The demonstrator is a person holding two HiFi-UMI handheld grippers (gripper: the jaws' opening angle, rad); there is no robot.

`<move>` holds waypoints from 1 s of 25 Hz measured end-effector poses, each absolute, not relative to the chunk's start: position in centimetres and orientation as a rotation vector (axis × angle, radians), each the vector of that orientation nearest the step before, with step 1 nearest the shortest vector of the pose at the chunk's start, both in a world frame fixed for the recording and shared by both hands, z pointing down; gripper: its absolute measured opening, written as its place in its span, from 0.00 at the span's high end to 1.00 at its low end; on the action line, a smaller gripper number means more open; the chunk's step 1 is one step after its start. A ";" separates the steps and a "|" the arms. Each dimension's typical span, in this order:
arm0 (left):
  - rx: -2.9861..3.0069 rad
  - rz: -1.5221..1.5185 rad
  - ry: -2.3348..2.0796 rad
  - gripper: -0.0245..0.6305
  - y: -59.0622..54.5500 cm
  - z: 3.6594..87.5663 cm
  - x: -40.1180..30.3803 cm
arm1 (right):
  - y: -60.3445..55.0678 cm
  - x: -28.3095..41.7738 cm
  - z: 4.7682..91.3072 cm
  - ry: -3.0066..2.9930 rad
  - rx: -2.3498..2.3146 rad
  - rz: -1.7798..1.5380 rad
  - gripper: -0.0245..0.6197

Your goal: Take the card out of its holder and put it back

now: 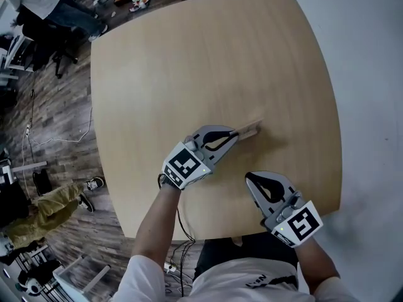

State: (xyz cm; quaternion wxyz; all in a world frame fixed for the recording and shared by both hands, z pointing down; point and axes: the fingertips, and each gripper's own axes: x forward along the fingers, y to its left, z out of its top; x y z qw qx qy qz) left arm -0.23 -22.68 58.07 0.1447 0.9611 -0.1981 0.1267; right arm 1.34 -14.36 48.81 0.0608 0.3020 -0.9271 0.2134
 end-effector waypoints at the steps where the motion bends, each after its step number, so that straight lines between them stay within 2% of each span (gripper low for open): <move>1: 2.772 0.369 -0.570 0.93 -22.6 57.8 -0.4 | -14.2 1.3 48.6 -2.807 0.917 0.642 0.94; 15: 2.811 0.331 -0.592 0.93 -22.1 49.2 -1.9 | -13.4 1.4 43.1 -2.855 0.977 0.550 0.94; 25: 2.844 0.269 -0.563 0.93 -14.4 41.2 -2.8 | -9.2 1.6 38.3 -2.814 1.092 0.473 0.94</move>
